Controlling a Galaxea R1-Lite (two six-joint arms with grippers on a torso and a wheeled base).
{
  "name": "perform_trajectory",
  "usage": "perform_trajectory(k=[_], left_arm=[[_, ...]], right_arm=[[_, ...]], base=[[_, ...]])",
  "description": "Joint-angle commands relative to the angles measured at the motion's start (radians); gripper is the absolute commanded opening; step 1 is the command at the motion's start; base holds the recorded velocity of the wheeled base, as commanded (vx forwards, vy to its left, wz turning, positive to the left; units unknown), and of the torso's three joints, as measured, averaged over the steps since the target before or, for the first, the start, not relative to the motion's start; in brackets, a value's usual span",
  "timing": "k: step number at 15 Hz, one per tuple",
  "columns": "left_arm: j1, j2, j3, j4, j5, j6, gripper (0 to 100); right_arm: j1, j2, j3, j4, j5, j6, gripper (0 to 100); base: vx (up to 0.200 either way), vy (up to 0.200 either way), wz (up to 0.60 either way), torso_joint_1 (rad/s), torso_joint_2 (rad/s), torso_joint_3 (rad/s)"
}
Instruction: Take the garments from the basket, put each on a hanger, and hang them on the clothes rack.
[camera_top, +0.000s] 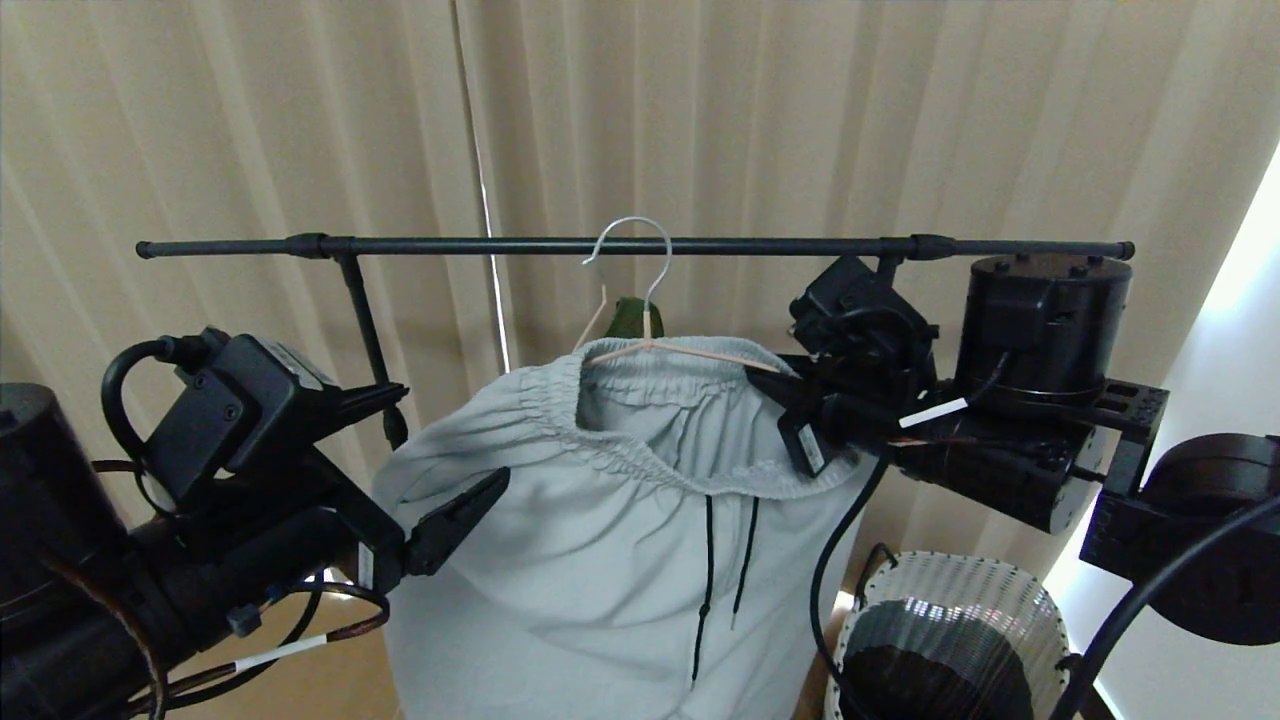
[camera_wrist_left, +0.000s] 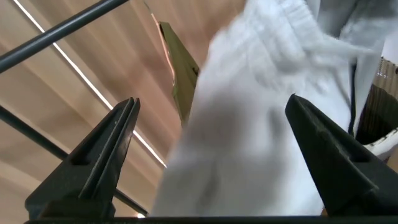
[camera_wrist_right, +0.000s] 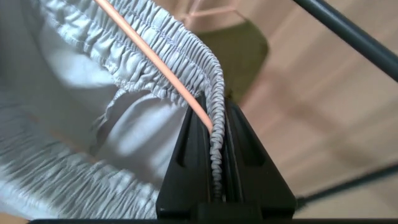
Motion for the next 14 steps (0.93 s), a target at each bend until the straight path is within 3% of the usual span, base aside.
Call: perform_trajectory(k=[1,5,10,14], left_arm=[[0.000,-0.012,0.006,0.000,0.001,0.000,100],[0.026,-0.039,0.057,0.000,0.001,-0.005,100],[0.053,-0.052,0.152,-0.029,0.001,-0.025,100],[0.064,-0.026,0.118,-0.029,0.001,-0.091,100]], right_arm=[[-0.035,-0.044,0.019,-0.002,-0.001,-0.001,0],[-0.092,-0.147,0.078,-0.002,-0.001,-0.001,0],[-0.103,-0.227,0.085,0.000,0.009,0.009,0],[-0.097,-0.254,0.082,-0.002,0.015,0.012,0]], base=[[0.000,0.000,0.00,0.000,0.00,0.000],[0.000,0.000,0.00,0.000,0.00,0.000],[0.000,0.000,0.00,0.000,0.00,0.000],[0.000,0.000,0.00,0.000,0.00,0.000]])
